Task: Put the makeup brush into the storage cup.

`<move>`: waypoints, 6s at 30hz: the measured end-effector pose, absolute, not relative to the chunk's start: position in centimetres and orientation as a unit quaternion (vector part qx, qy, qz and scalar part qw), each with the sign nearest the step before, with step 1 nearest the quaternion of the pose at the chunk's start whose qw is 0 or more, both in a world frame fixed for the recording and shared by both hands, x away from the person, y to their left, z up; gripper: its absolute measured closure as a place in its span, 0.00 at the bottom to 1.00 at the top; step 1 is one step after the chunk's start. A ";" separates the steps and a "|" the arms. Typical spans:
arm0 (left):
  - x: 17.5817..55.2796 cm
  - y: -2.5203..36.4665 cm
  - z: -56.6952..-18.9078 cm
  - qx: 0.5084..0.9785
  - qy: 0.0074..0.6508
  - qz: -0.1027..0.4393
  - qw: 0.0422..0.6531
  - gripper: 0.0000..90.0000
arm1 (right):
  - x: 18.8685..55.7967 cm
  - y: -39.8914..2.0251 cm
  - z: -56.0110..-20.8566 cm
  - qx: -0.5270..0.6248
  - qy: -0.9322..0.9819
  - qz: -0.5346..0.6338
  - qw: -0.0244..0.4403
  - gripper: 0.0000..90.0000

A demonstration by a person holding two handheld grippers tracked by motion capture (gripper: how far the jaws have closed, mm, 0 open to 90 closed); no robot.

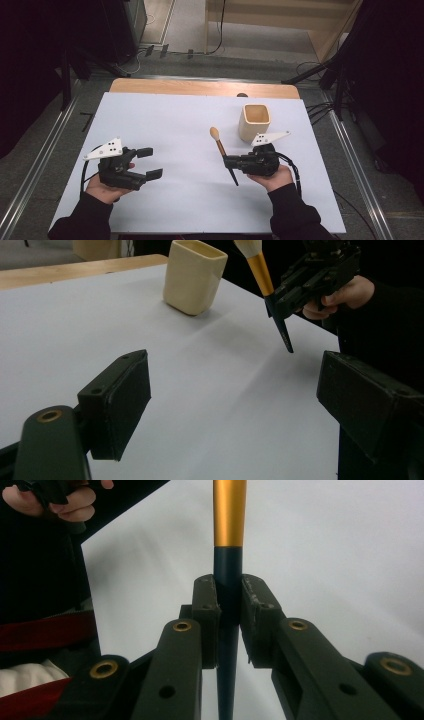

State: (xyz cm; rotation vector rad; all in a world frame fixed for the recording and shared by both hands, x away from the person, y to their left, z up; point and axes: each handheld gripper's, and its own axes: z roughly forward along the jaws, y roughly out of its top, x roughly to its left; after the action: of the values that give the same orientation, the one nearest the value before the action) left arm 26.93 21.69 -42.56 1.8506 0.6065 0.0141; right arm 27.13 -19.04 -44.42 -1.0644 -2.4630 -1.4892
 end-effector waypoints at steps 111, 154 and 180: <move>27.3 13.8 -40.0 0.847 0.138 -0.061 0.510 0.86 | 24.9 -10.7 -46.0 -0.176 -0.804 -0.568 0.018 0.50; 28.3 14.6 -41.4 0.846 0.122 -0.079 0.513 0.41 | 24.9 -10.2 -47.5 -0.179 -0.794 -0.581 0.016 0.87; 27.0 16.2 -43.1 0.845 0.112 -0.026 0.521 0.29 | 25.1 -13.9 -46.0 -0.205 -0.783 -0.586 -0.037 0.87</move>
State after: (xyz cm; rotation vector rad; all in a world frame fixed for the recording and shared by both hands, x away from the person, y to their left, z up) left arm 26.97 16.22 -43.08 2.0258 0.2692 -0.0623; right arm 25.13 -13.86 -45.99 -0.6587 -2.5209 -1.8840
